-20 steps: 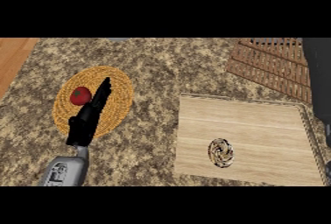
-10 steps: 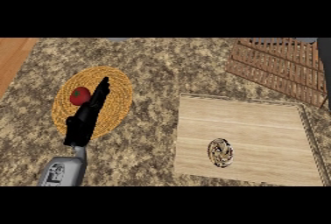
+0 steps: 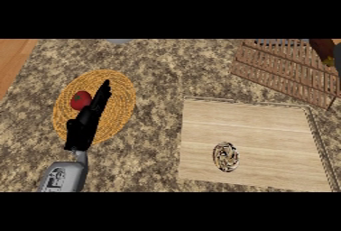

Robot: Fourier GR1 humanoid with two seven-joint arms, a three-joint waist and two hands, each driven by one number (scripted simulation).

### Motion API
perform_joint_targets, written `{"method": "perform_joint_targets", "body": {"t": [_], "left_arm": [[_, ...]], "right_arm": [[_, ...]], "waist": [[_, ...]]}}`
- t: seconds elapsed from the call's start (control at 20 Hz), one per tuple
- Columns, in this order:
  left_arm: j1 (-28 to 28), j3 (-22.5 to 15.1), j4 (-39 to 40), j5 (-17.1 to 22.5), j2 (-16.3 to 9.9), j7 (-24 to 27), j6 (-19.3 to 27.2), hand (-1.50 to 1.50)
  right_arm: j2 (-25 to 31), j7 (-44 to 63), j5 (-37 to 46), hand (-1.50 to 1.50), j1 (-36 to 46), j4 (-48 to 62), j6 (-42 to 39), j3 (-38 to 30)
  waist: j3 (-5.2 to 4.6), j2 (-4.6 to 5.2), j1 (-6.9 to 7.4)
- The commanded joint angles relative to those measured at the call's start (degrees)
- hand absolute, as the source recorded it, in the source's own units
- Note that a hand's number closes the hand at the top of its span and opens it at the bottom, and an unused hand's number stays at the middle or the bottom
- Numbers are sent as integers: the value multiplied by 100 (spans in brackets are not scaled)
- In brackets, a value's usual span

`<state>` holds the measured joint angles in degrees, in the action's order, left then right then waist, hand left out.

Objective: Pick the sweet potato from the tray and place it in the tiered shelf

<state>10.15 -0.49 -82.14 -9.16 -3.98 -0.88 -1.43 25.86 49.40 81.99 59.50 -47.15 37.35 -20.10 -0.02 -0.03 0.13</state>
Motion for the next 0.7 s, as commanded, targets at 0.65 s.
{"method": "perform_joint_targets", "body": {"t": [0.65], "left_arm": [[103,32,21,-78,25,-99,87,0]], "right_arm": [[-135,-214,-1354,-150,53,-1367,381,-163]], "waist": [[0,8,31]]}}
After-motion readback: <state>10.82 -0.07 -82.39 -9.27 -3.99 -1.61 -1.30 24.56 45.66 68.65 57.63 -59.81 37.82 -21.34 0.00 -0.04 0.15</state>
